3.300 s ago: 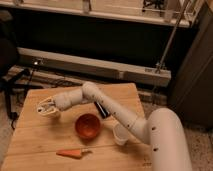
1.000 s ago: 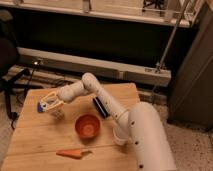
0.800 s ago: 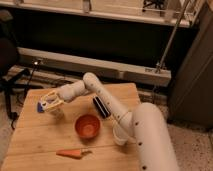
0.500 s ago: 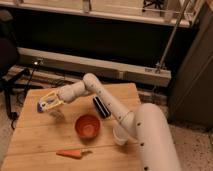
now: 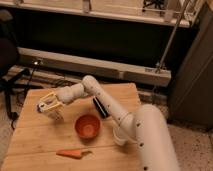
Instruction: Stand the bottle upright
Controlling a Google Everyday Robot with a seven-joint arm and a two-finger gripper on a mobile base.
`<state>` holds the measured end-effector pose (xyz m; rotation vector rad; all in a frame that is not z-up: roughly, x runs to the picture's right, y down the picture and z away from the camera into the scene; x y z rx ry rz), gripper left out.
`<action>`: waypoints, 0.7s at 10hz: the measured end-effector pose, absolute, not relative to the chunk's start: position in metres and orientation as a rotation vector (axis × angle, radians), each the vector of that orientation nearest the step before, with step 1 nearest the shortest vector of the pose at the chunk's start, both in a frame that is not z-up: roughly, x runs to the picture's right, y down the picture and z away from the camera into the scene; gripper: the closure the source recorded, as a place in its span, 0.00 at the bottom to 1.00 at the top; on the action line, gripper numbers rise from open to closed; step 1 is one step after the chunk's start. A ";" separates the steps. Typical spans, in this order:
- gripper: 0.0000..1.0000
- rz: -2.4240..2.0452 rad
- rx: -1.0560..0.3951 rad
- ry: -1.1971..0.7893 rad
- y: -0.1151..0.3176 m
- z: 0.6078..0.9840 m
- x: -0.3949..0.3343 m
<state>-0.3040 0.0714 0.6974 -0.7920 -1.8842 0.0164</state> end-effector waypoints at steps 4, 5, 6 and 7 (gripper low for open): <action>0.70 0.035 -0.799 -1.890 0.075 0.702 -0.301; 0.70 0.043 -0.799 -1.893 0.076 0.703 -0.299; 0.70 0.046 -0.798 -1.896 0.077 0.704 -0.297; 0.70 0.052 -0.794 -1.896 0.078 0.704 -0.297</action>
